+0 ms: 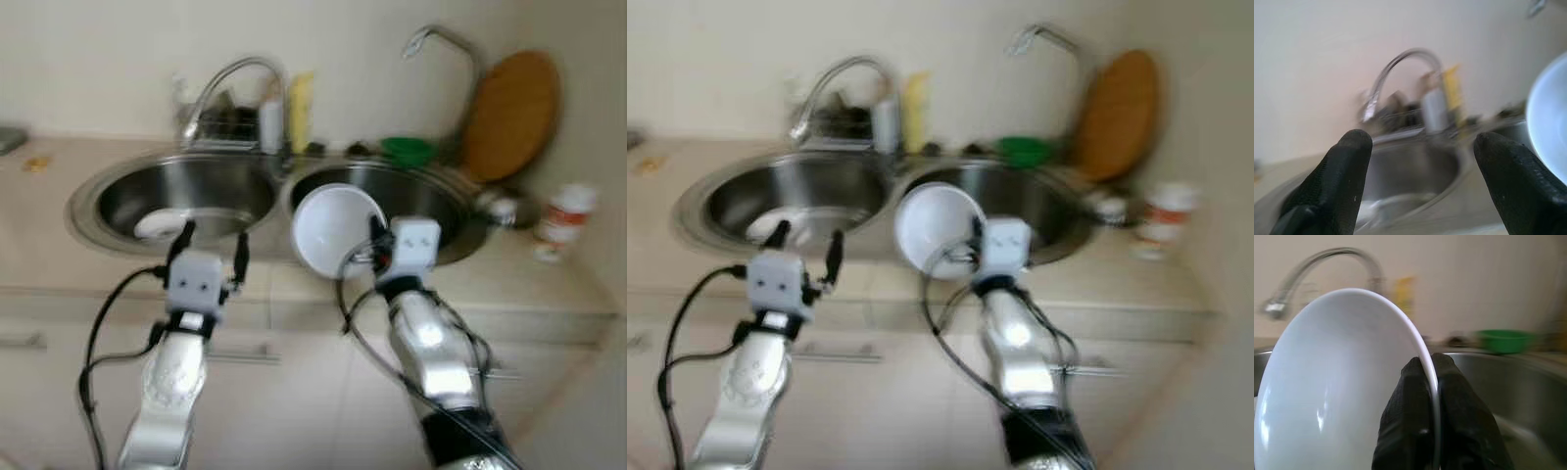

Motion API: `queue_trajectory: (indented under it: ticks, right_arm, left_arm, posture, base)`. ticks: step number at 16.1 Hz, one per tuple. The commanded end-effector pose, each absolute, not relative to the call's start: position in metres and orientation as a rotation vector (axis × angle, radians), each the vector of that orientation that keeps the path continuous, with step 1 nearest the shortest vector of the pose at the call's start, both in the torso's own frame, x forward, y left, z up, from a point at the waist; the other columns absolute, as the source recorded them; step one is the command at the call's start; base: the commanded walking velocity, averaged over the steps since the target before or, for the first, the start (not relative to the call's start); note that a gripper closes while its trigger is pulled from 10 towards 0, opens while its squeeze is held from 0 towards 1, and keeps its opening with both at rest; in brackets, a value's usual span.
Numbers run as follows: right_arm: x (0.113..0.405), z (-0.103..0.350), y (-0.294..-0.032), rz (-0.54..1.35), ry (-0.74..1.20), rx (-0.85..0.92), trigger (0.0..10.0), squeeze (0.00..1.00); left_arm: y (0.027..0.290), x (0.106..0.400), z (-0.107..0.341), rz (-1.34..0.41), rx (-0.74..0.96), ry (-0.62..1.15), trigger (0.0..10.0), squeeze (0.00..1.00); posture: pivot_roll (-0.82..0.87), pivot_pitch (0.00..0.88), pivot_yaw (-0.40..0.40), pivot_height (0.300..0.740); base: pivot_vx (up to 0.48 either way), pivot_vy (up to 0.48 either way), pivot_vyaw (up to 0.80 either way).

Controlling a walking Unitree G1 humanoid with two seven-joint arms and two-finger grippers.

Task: Kitchen organization

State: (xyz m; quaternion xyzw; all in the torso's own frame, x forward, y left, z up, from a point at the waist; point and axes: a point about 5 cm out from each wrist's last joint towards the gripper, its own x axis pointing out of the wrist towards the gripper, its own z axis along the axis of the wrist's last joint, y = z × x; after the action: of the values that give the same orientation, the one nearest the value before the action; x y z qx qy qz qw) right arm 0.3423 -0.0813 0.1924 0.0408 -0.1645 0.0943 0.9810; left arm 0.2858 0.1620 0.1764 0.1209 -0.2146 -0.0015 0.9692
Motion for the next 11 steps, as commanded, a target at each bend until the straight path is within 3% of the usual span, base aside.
queue_trajectory:
  ticks: [1,5,11]
  right_arm:
    - [0.3438,0.1947,-0.0877,0.178,-0.337,0.081,10.0,0.0]
    - [0.3463,0.1981,-0.0915,0.154,-0.347,0.088,10.0,0.0]
    - [0.3498,0.204,-0.089,0.163,-0.365,0.073,10.0,0.0]
  left_arm:
    - [0.1587,0.2857,0.178,-0.013,0.24,-0.442,10.0,0.0]
    - [0.1589,0.2857,0.178,-0.01,0.24,-0.443,10.0,0.0]
    - [0.1584,0.2853,0.1771,-0.01,0.238,-0.442,10.0,0.0]
  posture:
    - [0.07,0.0,-0.032,0.74]
    - [0.07,0.0,-0.033,0.74]
    - [0.07,0.0,-0.035,0.74]
  base:
    - [0.0,0.0,0.0]
    - [0.0,0.0,0.0]
    - [0.273,0.0,0.0]
